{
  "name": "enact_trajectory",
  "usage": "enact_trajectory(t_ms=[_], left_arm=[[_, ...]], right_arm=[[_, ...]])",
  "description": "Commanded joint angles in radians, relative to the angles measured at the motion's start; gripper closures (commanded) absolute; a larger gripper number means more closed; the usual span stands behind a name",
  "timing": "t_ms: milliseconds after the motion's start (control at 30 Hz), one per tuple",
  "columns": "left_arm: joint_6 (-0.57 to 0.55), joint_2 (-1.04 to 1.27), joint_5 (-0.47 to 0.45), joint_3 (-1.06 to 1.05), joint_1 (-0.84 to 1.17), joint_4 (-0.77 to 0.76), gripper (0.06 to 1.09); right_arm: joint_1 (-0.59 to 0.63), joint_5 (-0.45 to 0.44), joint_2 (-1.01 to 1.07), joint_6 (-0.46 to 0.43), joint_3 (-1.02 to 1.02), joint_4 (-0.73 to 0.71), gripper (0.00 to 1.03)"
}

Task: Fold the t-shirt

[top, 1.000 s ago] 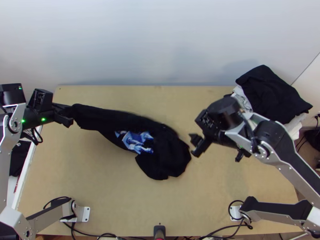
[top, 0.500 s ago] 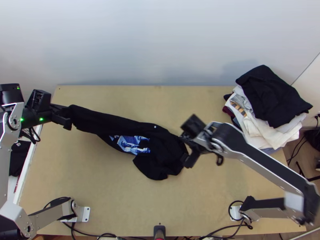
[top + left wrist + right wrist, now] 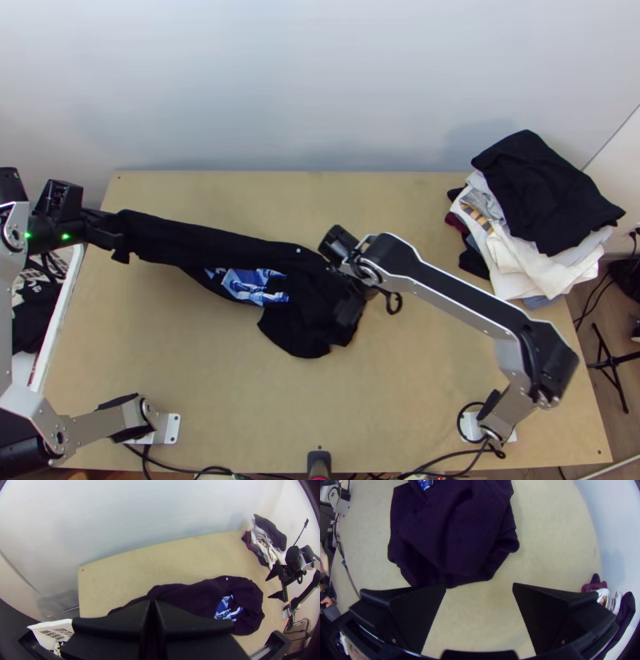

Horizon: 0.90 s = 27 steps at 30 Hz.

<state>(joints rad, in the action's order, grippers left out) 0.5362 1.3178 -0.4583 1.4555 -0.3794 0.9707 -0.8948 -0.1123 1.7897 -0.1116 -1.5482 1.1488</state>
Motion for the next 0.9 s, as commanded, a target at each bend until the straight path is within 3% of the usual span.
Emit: enact_trajectory(t_ms=[0,233,867], left_arm=[[0.013,0.021,-0.016,-0.001,-0.019,-0.006,1.05],[0.016,0.051,-0.014,0.012,-0.036,-0.012,1.05],[0.057,0.087,-0.026,-0.004,-0.099,-0.03,1.05]], right_arm=[[-0.039,0.005,0.128,0.013,-0.099,-0.011,0.1],[-0.151,0.003,0.212,0.024,-0.225,-0.008,0.14],[-0.239,0.0,0.336,0.058,-0.377,0.023,0.15]])
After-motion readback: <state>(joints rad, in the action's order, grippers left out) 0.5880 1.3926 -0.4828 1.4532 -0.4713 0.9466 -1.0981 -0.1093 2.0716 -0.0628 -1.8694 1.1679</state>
